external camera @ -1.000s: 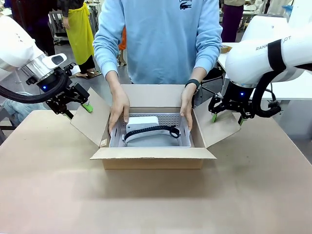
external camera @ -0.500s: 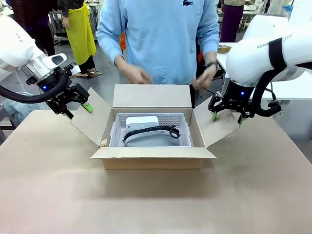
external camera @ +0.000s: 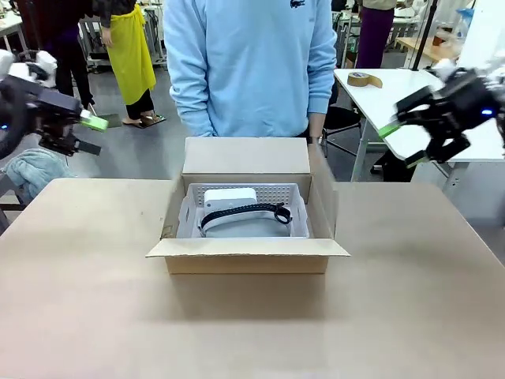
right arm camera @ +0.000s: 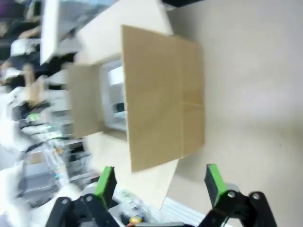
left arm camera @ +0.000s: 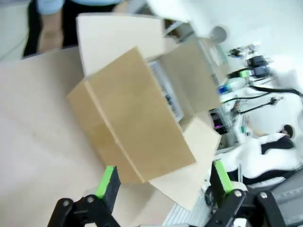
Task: Pack the gift set into the box.
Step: Lift both hands away from the flaps of the Package Box, then press and hold the closed box until the human finishes sealing it.
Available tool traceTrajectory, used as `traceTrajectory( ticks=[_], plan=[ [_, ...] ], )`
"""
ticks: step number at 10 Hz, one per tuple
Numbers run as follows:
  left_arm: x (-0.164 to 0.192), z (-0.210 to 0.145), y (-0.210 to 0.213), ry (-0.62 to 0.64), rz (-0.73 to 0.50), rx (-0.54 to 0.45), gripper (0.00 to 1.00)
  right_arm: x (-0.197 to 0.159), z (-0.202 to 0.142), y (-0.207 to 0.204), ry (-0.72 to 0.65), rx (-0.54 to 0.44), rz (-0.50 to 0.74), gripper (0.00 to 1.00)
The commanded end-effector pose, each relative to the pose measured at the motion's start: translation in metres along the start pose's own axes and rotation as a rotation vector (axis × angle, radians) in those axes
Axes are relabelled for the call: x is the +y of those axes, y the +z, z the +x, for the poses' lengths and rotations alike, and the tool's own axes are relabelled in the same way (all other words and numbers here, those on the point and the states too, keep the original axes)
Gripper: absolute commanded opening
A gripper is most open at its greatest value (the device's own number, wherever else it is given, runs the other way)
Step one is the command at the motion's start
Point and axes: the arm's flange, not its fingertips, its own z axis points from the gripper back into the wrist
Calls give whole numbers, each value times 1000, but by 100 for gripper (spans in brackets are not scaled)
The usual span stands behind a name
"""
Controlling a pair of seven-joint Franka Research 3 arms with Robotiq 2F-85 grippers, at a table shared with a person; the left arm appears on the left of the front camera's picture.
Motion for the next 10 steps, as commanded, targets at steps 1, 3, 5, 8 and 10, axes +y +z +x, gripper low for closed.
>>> traceTrajectory(
  ticks=[1,3,5,8,10],
  plan=[
    [60,-15,1,-190,-664,-79,100,-80,13,2,-224,118,782,100],
    [94,-20,6,-53,-768,-225,100,-125,11,-7,-452,-40,885,100],
    [43,-24,15,-124,-279,-151,100,-74,-1,20,-84,-7,330,100],
    [43,-24,15,-124,-279,-151,100,-74,-1,20,-84,-7,330,100],
    [43,-24,15,-124,-279,-151,100,-74,-1,20,-84,-7,330,100]
  ],
)
